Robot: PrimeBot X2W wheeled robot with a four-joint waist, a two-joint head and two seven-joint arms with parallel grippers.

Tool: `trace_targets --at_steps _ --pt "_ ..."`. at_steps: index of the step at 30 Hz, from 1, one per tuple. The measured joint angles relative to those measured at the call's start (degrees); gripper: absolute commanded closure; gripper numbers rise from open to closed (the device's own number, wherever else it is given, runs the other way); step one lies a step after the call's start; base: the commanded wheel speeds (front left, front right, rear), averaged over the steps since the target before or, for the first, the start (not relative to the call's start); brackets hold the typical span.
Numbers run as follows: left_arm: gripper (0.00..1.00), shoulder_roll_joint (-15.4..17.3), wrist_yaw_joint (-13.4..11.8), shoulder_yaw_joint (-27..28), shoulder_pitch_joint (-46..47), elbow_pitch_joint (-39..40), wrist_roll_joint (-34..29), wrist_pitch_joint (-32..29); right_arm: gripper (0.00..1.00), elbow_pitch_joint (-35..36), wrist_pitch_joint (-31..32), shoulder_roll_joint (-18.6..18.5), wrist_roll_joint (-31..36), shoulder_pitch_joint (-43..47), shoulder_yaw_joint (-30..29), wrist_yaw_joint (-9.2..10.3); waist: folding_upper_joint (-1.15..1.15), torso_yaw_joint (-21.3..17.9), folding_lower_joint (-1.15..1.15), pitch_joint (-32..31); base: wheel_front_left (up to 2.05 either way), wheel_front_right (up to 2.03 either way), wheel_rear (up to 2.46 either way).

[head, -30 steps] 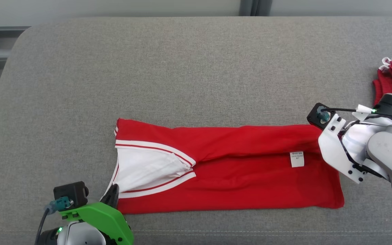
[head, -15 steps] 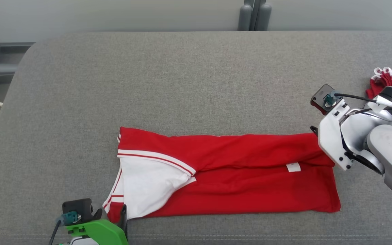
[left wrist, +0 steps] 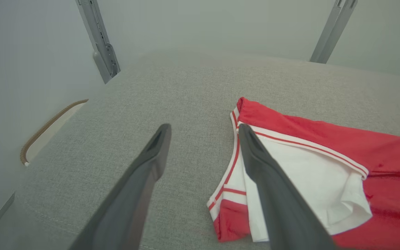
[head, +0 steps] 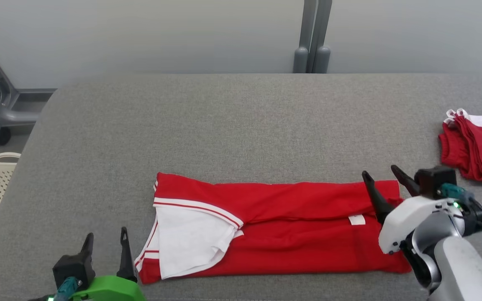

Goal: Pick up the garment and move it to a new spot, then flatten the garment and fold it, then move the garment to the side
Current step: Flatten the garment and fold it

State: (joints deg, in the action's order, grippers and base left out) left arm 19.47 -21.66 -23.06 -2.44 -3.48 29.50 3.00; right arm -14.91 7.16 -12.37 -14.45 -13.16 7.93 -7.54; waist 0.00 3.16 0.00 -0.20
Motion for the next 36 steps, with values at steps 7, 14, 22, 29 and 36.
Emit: trace_targets --at_steps 7,14,22,29,36 --pt "0.00 -0.9 2.3 1.4 -0.1 -1.7 -1.0 9.9 0.00 0.9 -8.7 8.3 2.2 5.6 -10.7 0.02 0.00 0.2 0.00 -2.3 0.00 0.00 0.00" --pt "0.00 -1.3 5.9 1.2 0.4 -5.5 -2.1 11.7 0.00 -0.2 -10.9 9.4 3.2 7.1 -11.9 0.02 0.00 0.7 0.00 -4.0 0.00 0.00 0.00" --pt "0.00 -2.5 10.6 1.2 2.5 -9.5 -2.9 12.0 0.00 -3.9 -13.7 9.5 2.6 8.5 -10.1 0.02 0.00 1.2 0.00 -5.1 0.00 0.00 0.00" --pt "0.00 -3.5 11.7 3.4 3.9 -12.8 -4.0 12.0 0.00 -6.6 -14.8 9.5 3.6 8.5 -10.1 0.02 0.00 0.9 0.00 -5.1 0.00 0.00 0.00" --pt "0.00 -4.1 13.0 3.8 4.2 -13.8 -5.5 12.0 0.00 -7.1 -15.2 9.5 3.5 8.1 -9.5 0.02 0.00 0.1 0.00 -4.9 0.00 0.00 0.00"
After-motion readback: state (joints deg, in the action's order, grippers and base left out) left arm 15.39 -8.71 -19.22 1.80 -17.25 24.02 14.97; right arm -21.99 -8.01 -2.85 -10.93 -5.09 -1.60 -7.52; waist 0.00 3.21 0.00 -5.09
